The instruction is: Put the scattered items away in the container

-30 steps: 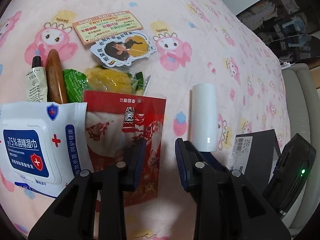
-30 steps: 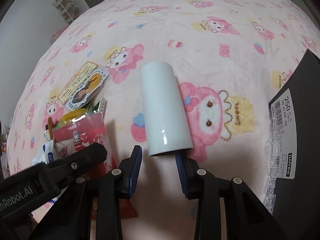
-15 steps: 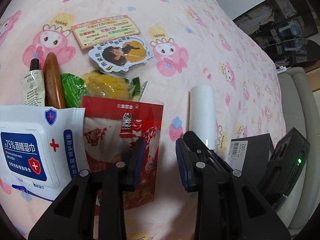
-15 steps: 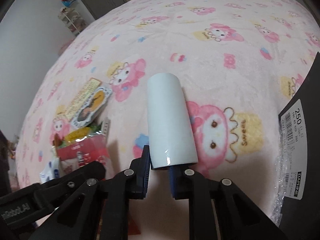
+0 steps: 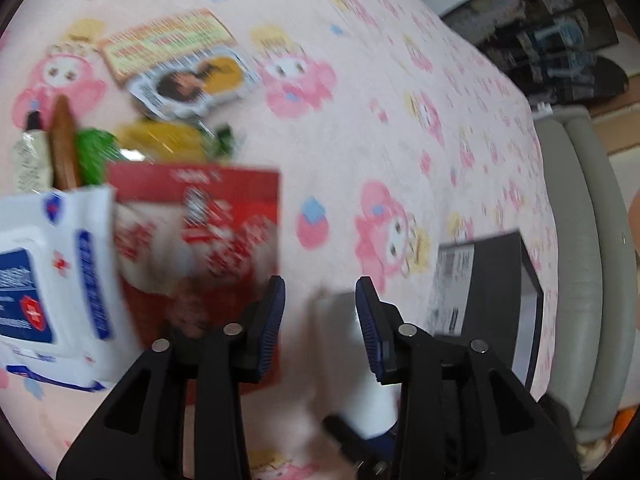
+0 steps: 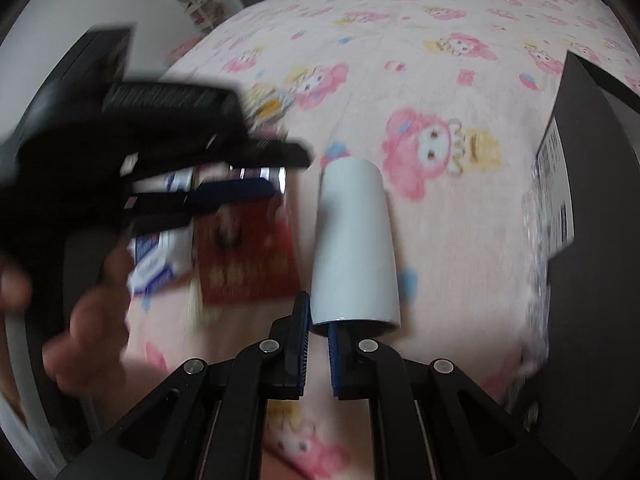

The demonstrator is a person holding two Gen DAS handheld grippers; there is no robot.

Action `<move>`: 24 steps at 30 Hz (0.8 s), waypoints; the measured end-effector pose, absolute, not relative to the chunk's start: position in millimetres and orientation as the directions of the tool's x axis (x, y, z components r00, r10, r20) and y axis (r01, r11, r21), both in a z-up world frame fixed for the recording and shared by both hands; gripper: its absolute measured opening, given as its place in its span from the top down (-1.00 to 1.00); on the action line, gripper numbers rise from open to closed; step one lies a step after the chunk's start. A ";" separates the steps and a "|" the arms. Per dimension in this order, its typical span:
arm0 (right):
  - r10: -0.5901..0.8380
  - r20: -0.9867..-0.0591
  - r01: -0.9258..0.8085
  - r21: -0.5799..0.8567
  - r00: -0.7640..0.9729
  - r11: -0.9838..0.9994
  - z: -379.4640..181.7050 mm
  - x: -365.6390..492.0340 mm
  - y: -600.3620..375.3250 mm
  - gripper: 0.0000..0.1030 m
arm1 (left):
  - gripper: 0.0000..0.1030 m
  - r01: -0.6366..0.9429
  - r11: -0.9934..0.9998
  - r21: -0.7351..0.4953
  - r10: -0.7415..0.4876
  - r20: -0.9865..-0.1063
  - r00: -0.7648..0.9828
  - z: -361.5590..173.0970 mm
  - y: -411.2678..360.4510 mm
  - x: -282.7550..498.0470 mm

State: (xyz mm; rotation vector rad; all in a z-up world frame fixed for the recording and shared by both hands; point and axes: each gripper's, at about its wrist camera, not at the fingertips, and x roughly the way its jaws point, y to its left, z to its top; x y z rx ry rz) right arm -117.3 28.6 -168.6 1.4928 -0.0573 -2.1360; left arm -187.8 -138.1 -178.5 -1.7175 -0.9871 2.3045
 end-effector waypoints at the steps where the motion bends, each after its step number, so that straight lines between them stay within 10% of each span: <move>1: -0.437 -0.868 0.403 0.322 -0.236 -0.857 -170.7 -109.2 31.5 0.87 | 0.30 0.277 -0.793 -0.543 0.447 -0.827 -0.341 -179.5 -132.9 -188.2; 24: -0.440 -0.882 0.215 0.403 -0.169 -0.890 -195.0 -37.5 158.3 0.73 | 0.31 0.086 -0.906 -0.414 0.405 -0.909 -0.100 -178.9 -39.0 -109.8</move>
